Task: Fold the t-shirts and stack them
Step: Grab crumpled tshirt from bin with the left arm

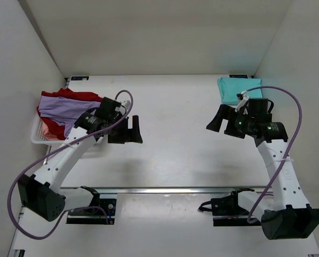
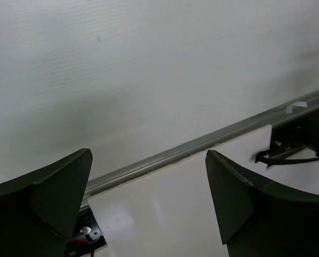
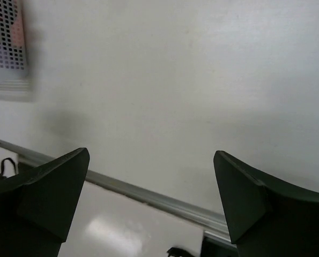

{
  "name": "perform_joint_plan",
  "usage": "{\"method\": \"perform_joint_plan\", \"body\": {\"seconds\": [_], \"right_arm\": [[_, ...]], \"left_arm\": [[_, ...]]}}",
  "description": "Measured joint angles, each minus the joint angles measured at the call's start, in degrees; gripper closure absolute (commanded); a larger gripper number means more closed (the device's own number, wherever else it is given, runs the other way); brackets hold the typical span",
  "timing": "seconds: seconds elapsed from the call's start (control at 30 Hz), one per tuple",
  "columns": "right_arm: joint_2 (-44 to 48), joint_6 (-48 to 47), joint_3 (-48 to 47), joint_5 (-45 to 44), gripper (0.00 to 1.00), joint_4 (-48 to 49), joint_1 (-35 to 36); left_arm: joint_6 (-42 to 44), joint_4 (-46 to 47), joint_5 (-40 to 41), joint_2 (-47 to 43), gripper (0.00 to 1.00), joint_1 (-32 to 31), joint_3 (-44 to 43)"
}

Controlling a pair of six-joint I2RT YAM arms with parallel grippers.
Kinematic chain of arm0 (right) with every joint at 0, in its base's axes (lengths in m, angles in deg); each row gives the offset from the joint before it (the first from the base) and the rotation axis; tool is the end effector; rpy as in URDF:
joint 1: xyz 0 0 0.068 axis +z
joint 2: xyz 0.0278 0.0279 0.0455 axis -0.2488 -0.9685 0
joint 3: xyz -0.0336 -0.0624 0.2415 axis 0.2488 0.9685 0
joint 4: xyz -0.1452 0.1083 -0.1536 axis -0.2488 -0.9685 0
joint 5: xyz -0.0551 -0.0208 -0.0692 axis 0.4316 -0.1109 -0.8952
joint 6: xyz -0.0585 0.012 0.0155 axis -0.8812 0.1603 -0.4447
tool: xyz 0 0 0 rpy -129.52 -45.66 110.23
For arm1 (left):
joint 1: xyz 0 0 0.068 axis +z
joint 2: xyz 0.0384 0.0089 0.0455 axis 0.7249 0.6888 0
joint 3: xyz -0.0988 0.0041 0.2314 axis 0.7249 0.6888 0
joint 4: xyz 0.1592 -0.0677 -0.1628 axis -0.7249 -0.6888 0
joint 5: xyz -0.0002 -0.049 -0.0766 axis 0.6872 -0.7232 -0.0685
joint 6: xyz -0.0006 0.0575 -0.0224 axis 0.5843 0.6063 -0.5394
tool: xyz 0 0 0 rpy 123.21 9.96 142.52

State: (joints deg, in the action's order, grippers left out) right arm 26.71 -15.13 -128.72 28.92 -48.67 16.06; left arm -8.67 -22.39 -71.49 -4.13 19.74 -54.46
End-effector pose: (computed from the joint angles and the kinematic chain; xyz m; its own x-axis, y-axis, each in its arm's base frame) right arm 0.1914 0.0255 0.3070 -0.7933 0.2874 -0.5367 -0.0491 0.8485 0.5269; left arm 0.1894 -0.1082 0.2891 -0.9188 0.0006 -0.3947 0.1790 0.8919 -0.4153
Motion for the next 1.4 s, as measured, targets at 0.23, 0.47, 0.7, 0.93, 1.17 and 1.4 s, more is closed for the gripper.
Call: {"method": "perform_joint_plan", "body": {"seconds": [0.23, 0.47, 0.7, 0.93, 1.17, 1.4], "right_arm": [[0.04, -5.88, -7.21, -7.52, 0.01, 3.63, 5.01], [-2.08, -10.6, -7.1, -12.9, 0.01, 11.26, 14.19], [-0.68, -10.97, -3.37, -9.42, 1.0, 18.95, 15.78], [-0.94, -11.43, -1.01, -5.35, 0.66, 18.58, 10.86], [-2.25, -12.46, -0.72, -4.11, 0.59, 18.36, 7.3], [-5.4, -13.09, -0.76, -2.86, 0.56, 18.05, 7.26]], "left_arm": [[4.33, -3.45, 13.92, 5.53, 0.02, 1.05, -15.37], [4.85, 2.75, 33.4, 9.18, 0.22, 4.98, -30.34], [0.57, 6.32, 38.49, 30.18, 0.69, 9.2, -43.58], [-9.09, 6.29, 36.59, 36.37, 0.47, 28.74, -33.66], [-12.17, 10.03, 34.18, 33.94, 0.38, 33.07, -23.02], [-13.0, 17.2, 29.55, 34.1, 0.32, 31.95, -17.66]]}}
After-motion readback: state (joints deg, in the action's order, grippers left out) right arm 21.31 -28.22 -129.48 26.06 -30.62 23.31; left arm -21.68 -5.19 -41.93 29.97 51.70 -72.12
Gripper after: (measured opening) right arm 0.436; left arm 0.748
